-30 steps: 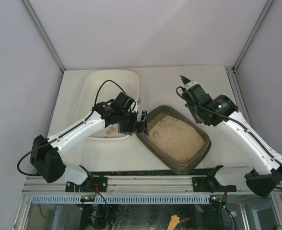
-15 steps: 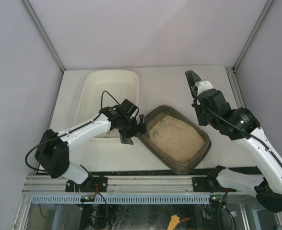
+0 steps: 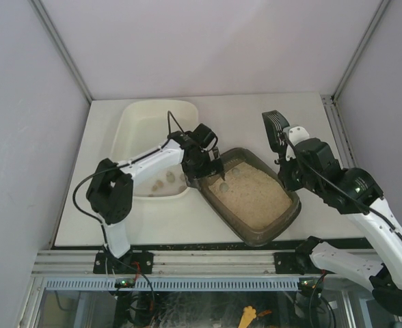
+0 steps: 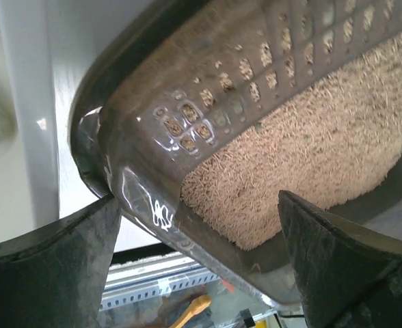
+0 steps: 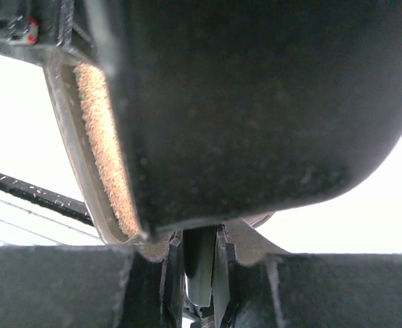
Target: Clean the litter box
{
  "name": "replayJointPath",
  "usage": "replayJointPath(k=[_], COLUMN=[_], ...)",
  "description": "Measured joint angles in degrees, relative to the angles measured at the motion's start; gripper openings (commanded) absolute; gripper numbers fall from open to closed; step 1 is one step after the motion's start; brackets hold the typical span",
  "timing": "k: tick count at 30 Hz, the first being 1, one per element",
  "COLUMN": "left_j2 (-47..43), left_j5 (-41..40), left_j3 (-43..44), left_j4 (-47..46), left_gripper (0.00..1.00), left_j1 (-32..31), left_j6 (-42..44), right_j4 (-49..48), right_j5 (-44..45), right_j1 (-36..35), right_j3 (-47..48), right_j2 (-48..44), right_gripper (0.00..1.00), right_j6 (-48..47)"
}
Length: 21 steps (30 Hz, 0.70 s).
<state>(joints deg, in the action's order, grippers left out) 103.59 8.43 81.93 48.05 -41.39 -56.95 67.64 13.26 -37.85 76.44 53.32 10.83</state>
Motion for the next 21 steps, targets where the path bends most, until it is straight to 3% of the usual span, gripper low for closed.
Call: replayJointPath(k=[8, 12, 21], left_j2=[8.90, 12.76, 19.87], left_j5=[-3.34, -5.35, -6.25], left_j3=[11.76, 17.44, 26.93], left_j4=[2.97, 0.09, -3.93], left_gripper=[1.00, 1.00, 1.00], left_j1=[3.48, 6.19, 11.23], left_j6=[2.89, 4.68, 6.12], right_j4=[-0.04, -0.13, -0.96], right_j5=[-2.75, -5.92, -12.41], right_j1=[2.08, 4.39, 7.50], right_j3=[-3.78, -7.41, -10.71], right_j2=[-6.62, -8.15, 0.63], right_gripper=[0.00, 0.00, 0.00], right_j6=[0.87, 1.88, 6.38])
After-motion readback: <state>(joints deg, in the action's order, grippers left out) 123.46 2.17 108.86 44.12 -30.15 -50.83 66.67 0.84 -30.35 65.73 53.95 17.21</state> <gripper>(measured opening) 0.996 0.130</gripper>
